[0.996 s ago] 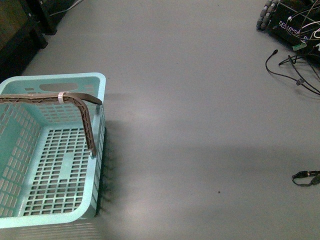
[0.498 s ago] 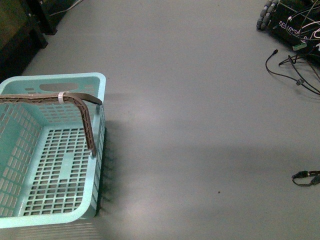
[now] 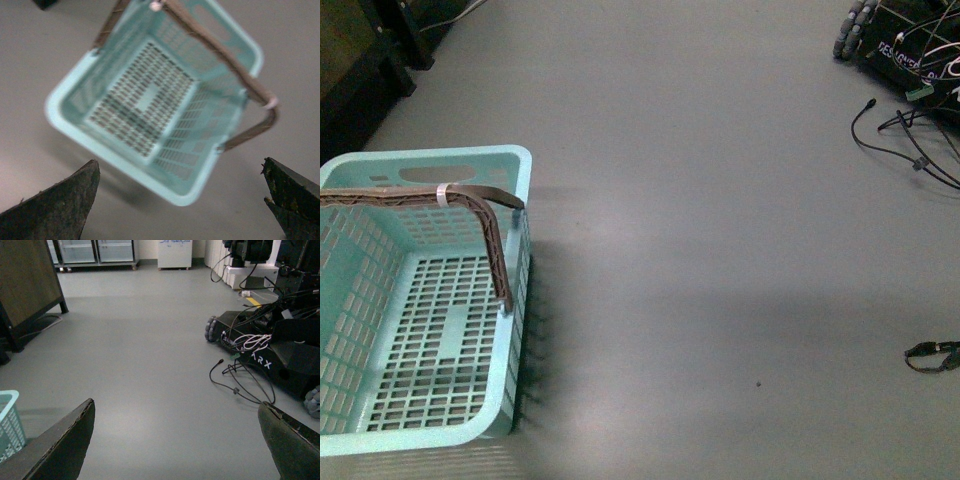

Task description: Pick lemon and mango into basket

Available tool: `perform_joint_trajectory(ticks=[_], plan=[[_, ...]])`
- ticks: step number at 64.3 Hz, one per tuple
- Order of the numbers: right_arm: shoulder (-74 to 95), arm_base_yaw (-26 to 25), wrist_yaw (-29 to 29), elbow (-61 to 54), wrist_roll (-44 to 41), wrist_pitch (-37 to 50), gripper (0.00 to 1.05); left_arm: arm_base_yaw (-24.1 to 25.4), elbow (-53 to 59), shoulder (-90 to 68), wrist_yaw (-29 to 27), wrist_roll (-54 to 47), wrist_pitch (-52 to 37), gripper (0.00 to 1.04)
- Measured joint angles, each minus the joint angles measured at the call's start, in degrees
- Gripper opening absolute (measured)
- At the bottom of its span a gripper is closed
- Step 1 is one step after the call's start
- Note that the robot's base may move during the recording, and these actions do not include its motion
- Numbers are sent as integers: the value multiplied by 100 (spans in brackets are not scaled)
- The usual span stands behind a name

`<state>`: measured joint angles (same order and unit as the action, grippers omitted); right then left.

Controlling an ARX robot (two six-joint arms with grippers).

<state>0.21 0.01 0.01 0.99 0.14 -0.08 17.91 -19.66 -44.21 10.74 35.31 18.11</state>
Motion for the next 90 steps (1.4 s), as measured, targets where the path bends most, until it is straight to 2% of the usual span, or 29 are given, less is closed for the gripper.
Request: perform_joint_trajectory(ticks=[3, 12, 27, 35, 45, 61, 69, 76, 82, 90], plan=[[0, 0, 0, 0, 2, 0, 96, 328, -136, -348, 481, 199, -481, 98], [2, 0, 0, 0, 2, 0, 96, 568, -383, -1729, 881, 944, -2044, 98], [0, 0, 0, 0, 2, 0, 96, -131, -273, -4264, 238, 2006, -4463, 98], [0, 0, 2, 0, 2, 0, 96, -579, -385, -5613, -96, 2391, -5322, 98], [0, 0, 0, 0, 2, 0, 96, -1121, -1032, -6671, -330, 2887, -5893, 98], [2, 0, 0, 0, 2, 0, 96, -1355, -2041, -7632, -551, 3287, -6192, 98], [0, 0, 0, 0, 2, 0, 96, -1464, -2361, -7989, -774, 3289, -6122, 70], [0, 0, 0, 0, 2, 0, 96, -1504, -2461, -8155, -920, 3300, -6017, 53], [0, 0, 2, 0, 2, 0, 96, -1556, -2647, -8157, -1143, 3239, -5821, 30], [0, 0, 0, 0, 2, 0, 96, -1532, -2643, -8098, -1038, 3720, -5792, 12]])
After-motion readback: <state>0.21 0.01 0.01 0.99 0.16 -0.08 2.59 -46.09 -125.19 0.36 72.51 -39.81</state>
